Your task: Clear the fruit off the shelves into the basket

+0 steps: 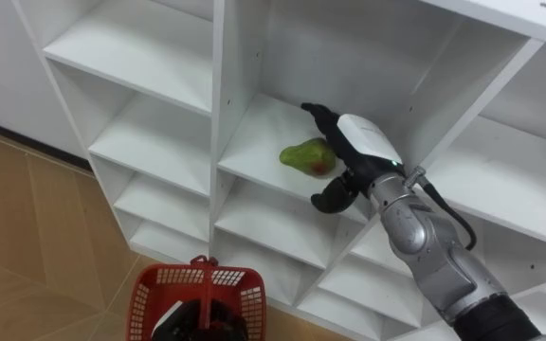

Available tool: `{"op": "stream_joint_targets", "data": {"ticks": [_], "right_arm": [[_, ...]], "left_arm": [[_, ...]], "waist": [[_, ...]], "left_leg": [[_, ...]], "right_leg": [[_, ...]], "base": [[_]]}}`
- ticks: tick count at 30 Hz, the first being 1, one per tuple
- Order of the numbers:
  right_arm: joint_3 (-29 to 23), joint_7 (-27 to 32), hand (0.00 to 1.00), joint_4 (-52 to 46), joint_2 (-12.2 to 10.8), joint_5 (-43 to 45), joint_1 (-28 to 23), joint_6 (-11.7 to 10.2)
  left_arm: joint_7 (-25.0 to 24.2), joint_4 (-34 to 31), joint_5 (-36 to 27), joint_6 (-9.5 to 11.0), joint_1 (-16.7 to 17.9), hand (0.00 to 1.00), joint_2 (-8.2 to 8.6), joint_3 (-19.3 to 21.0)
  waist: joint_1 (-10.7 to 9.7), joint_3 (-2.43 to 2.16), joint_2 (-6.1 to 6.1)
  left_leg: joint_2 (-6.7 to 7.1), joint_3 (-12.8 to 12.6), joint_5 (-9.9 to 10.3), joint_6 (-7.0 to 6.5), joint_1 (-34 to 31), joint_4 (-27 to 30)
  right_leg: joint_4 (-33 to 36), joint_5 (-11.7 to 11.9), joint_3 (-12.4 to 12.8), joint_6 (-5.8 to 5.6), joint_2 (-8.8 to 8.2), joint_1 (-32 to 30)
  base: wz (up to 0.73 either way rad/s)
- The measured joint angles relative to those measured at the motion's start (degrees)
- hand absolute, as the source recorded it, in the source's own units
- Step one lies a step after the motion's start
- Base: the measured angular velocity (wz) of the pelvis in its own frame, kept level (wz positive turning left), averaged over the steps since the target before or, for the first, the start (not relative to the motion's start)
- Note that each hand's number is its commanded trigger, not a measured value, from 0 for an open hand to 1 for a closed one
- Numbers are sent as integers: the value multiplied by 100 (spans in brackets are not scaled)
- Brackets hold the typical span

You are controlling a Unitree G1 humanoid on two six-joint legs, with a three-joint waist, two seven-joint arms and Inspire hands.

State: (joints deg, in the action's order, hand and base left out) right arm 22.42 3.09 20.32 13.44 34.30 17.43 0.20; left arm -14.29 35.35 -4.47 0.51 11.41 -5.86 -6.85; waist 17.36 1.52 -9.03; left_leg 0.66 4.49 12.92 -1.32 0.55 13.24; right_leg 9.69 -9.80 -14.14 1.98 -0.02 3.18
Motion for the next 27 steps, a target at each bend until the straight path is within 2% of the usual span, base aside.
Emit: {"op": "stream_joint_targets", "data": {"ticks": [6,11,16,19,27], "right_arm": [[-110,8,0,-119,-1,3,1,-61],[-134,4,0,-179,0,3,169,-27],[-132,-14,0,-179,-1,3,223,29],[-132,-17,0,-179,-1,3,223,115],[-111,-37,0,-169,-3,-2,223,118]], "left_arm": [[-1,-99,14,2,57,100,0,6],[12,-205,12,-6,140,100,-8,19],[30,-274,11,-13,191,100,-27,19],[36,-274,10,-15,191,100,-29,17],[37,-274,4,-15,190,100,-53,-1]], "waist": [[14,-3,-5],[17,-10,-16],[27,-39,-56],[25,-38,-56],[33,-26,-71]], "left_leg": [[-1,33,-1,1,2,10],[0,28,-1,1,6,5],[-1,28,-6,-7,11,6],[9,26,-14,-20,11,6],[11,27,-27,-21,19,-3]], "right_leg": [[-1,0,-19,-1,-25,-3],[0,-1,-18,-1,-27,-15],[0,-2,-19,-3,-44,-12],[3,-2,-19,-4,-61,-12],[17,-2,-33,-4,-67,-10]], "base": [[2],[0],[0],[0],[0]]}}
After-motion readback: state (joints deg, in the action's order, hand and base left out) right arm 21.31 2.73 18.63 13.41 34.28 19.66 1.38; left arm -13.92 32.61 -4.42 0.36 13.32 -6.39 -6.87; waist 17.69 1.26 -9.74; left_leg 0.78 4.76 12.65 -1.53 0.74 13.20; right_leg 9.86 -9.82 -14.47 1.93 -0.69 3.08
